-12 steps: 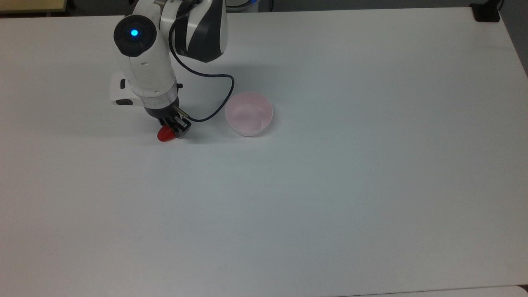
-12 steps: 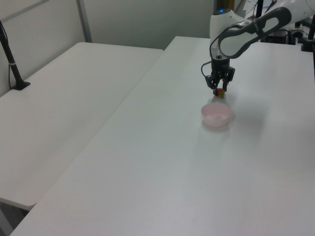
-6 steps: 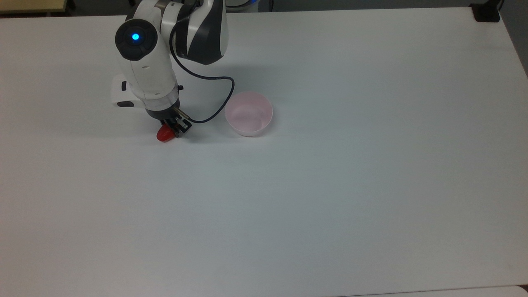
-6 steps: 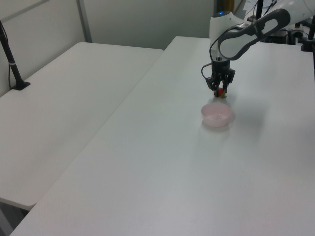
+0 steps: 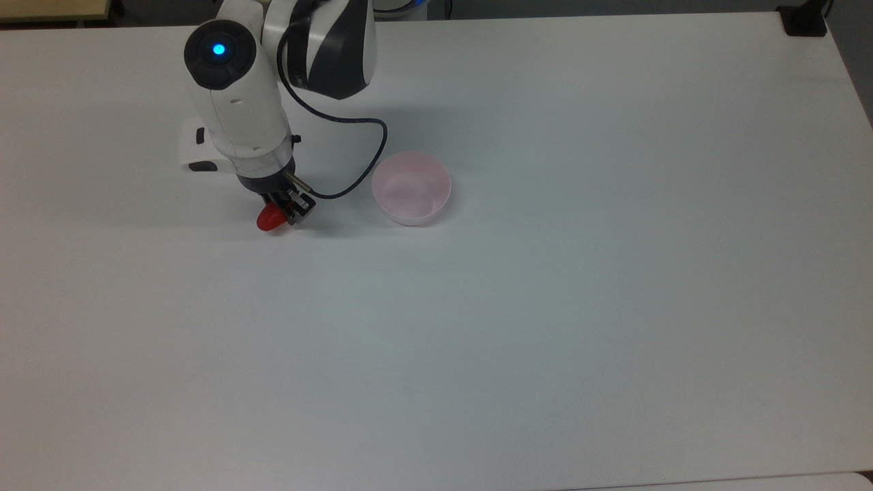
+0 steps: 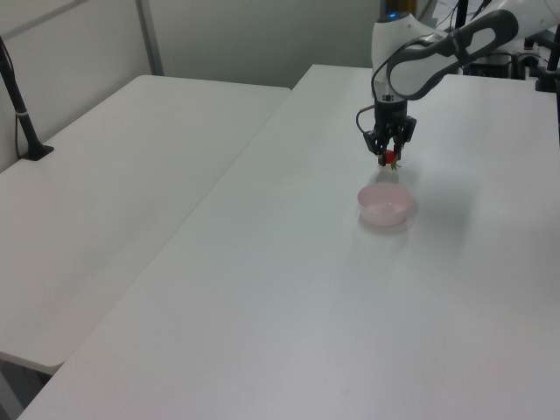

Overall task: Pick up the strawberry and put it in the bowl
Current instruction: 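Lift the strawberry and carry it over the pink bowl, then open the gripper to drop the strawberry into the bowl, raise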

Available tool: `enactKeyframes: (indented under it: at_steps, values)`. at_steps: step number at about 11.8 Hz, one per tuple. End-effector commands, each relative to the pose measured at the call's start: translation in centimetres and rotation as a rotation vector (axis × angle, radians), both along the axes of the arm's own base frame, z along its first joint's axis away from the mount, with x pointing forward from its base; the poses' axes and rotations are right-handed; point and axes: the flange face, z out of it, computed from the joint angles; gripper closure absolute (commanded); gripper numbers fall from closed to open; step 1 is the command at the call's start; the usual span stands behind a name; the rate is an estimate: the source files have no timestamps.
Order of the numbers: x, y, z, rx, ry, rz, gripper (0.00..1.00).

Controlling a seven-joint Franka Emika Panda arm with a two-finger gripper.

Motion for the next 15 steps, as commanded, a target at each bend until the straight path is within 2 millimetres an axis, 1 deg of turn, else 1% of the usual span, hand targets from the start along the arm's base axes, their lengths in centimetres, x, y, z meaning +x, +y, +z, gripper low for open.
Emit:
enactKeyframes:
  at_steps: [1,2,3,5,6,7,8,9,10,11,12,13,14,15]
  values:
    - [0.1,3.3,5.6,0.079,-0.009,0.031,0.56]
    - [-0.1,5.1,7.0,0.085,-0.016,0.056,0.56]
    - [-0.2,7.5,7.9,0.089,-0.019,0.082,0.56]
    - [-0.6,12.1,7.8,0.091,-0.001,0.132,0.56]
    - [-0.7,14.0,7.5,0.089,0.004,0.152,0.56]
    - [-0.9,15.3,7.1,0.089,0.014,0.168,0.56]
    - [-1.2,15.8,6.7,0.088,0.023,0.179,0.56]
    - [-1.6,16.5,5.6,0.081,0.046,0.195,0.55]
    - [-2.0,16.5,4.6,0.077,0.065,0.204,0.53]
    - [-2.3,16.8,4.0,0.074,0.077,0.211,0.47]
    - [-2.4,16.7,3.8,0.074,0.087,0.222,0.44]
    - [-2.6,16.8,3.5,0.075,0.095,0.23,0.22]
    - [-2.8,16.9,3.4,0.076,0.108,0.23,0.05]
    - [-2.8,16.8,3.9,0.077,0.106,0.231,0.0]
